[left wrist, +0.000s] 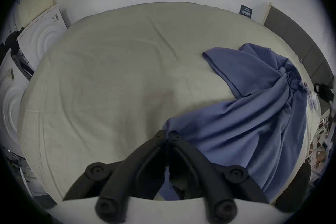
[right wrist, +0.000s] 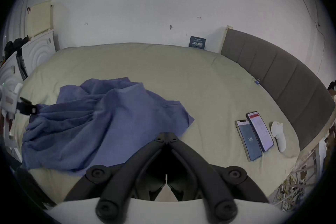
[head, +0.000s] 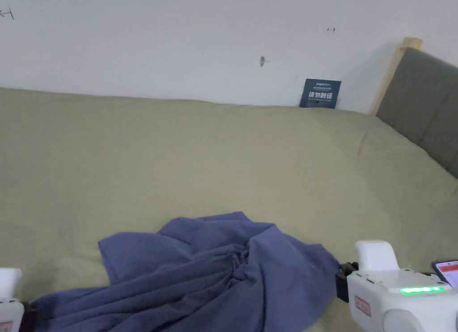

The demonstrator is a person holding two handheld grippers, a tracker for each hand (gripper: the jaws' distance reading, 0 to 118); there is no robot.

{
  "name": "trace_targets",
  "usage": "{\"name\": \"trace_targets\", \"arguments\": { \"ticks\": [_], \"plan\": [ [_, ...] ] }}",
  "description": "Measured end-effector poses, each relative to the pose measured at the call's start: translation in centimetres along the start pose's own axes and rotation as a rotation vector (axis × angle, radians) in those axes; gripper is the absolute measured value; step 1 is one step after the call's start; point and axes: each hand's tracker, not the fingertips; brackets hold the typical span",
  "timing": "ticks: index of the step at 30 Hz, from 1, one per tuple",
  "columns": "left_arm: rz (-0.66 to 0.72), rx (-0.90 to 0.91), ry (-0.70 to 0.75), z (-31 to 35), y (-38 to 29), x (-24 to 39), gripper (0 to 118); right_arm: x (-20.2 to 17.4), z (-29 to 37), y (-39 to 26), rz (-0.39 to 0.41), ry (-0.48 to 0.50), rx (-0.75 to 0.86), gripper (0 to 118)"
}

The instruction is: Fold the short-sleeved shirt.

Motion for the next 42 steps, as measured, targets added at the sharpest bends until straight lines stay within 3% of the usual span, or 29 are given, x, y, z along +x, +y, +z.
{"name": "trace_targets", "arguments": {
  "ticks": [1, 2, 3, 4, 5, 7, 8, 11, 13, 14, 15, 16, 17, 21, 25, 38, 42],
  "plan": [
    [0.013, -0.004, 0.000, 0.0, 0.0, 0.0, 2, 0.6, -1.5, 0.7, -0.007, 0.016, -0.023, 0],
    [0.028, -0.010, -0.011, 0.1, 0.0, 0.0, 2, 1.1, -3.2, 1.5, -0.034, 0.012, -0.036, 9],
    [0.030, -0.016, -0.015, -0.1, 0.2, -0.3, 2, 1.7, -4.8, 2.1, -0.055, 0.010, -0.049, 42],
    [0.028, -0.017, -0.014, -0.1, 0.3, -0.2, 2, 2.1, -6.2, 2.6, -0.064, 0.005, -0.087, 100],
    [0.024, -0.020, -0.016, -0.1, 0.3, -0.1, 2, 2.6, -7.7, 2.8, -0.077, -0.012, -0.142, 117],
    [0.012, -0.024, -0.010, -0.5, 0.4, 0.0, 2, 3.1, -10.6, 2.7, -0.082, 0.006, -0.253, 103],
    [0.006, -0.026, -0.005, -0.4, 0.5, 0.1, 2, 3.1, -11.5, 2.0, -0.074, 0.036, -0.227, 103],
    [-0.003, -0.030, 0.009, -0.2, 0.6, 0.6, 2, 2.8, -13.7, 2.0, -0.008, -0.002, -0.300, 105],
    [-0.010, -0.035, 0.016, -0.3, 0.7, 0.8, 2, 2.9, -12.7, 1.8, -0.017, 0.005, -0.271, 104],
    [-0.012, -0.037, 0.017, -0.3, 0.7, 0.9, 2, 3.0, -12.5, 2.0, -0.037, 0.015, -0.280, 98],
    [-0.009, -0.039, 0.018, -0.2, 0.8, 0.8, 2, 3.1, -11.9, 2.1, -0.084, 0.059, -0.277, 79],
    [0.000, -0.039, 0.017, 0.0, 0.8, 0.8, 2, 3.1, -11.2, 2.3, -0.094, 0.101, -0.249, 37],
    [0.020, -0.035, 0.014, 0.3, 0.9, 0.7, 2, 2.7, -10.1, 2.7, -0.073, 0.081, -0.233, 4],
    [0.085, 0.020, 0.023, 2.2, 1.3, -0.7, 2, 1.5, -6.7, 3.9, 0.010, 0.038, -0.165, 4],
    [0.097, 0.111, 0.051, 6.4, 2.8, -1.9, 2, 2.9, -2.2, 6.0, -0.053, 0.057, -0.074, 4],
    [0.207, 0.496, 0.202, 26.8, 8.6, -7.2, 2, 6.4, 16.9, 13.3, -0.075, 0.031, 0.249, 4],
    [0.183, 0.587, 0.279, 31.8, 10.0, -7.0, 2, 7.6, 21.8, 15.9, -0.097, 0.026, 0.345, 4]
  ]
}}
